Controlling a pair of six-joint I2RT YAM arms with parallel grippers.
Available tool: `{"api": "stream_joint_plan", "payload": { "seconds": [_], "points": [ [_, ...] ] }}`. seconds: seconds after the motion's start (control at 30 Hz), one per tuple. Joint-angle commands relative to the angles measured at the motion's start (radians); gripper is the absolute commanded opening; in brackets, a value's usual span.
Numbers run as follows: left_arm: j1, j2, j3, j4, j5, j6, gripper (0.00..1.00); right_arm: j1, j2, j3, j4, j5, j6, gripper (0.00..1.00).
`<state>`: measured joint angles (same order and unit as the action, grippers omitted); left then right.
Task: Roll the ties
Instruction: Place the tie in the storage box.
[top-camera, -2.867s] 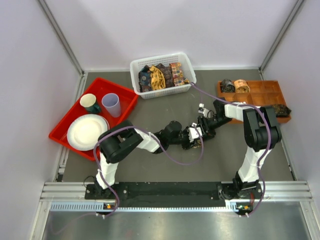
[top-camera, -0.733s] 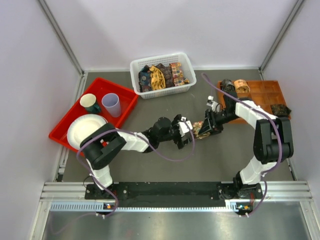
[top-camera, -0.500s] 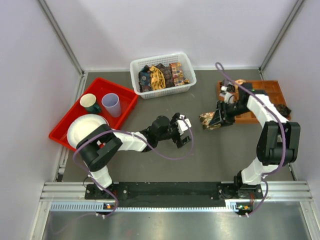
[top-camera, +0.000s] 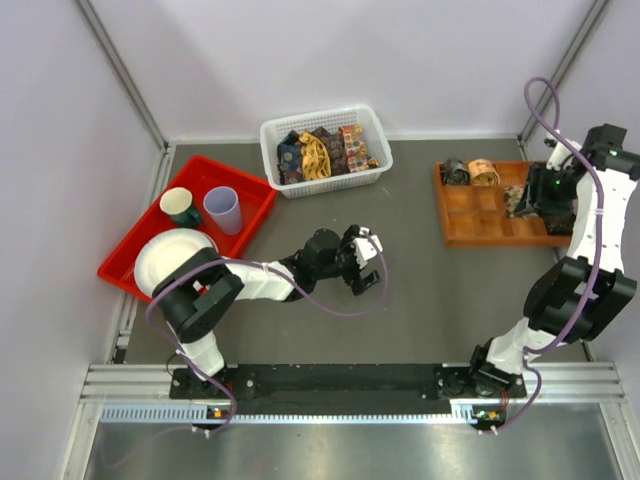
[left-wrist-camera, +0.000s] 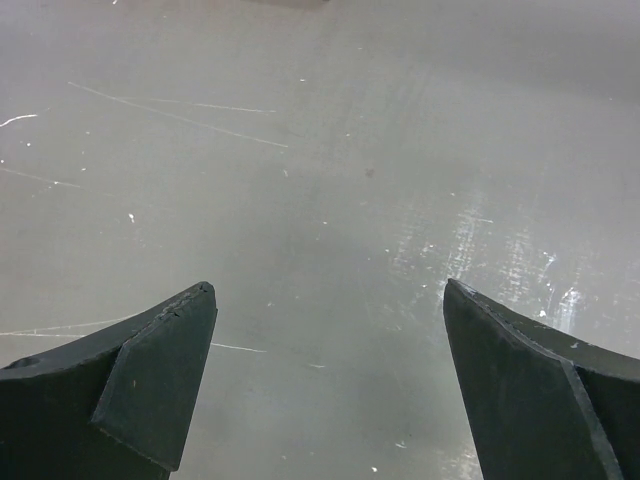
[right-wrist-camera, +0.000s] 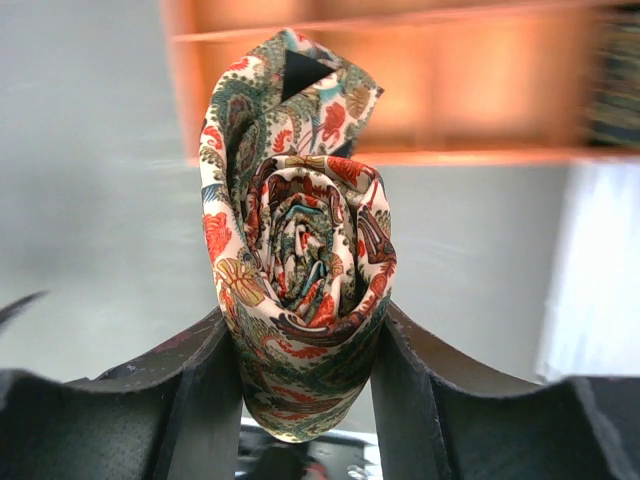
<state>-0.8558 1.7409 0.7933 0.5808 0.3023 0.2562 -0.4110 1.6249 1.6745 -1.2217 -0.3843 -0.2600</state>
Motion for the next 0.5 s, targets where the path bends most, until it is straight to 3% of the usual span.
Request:
{"api": "stream_joint_plan", "payload": {
  "seconds": [0.0, 0.2, 0.47],
  "points": [
    [0.009, -0.029, 0.026, 0.017, 0.018, -0.018, 0.99, -0.020, -0.039, 0.047, 0.005, 0.258, -0.062, 0.00],
    [0.009, -0.046, 0.000, 0.010, 0.002, -0.028, 0.99, 0.003, 0.050, 0.051, 0.102, 0.427, -0.064, 0.00],
    [0.009, -0.089, -0.051, 0.005, -0.026, -0.049, 0.99, 0.124, 0.144, 0.021, 0.237, 0.587, -0.087, 0.00]
  ]
}}
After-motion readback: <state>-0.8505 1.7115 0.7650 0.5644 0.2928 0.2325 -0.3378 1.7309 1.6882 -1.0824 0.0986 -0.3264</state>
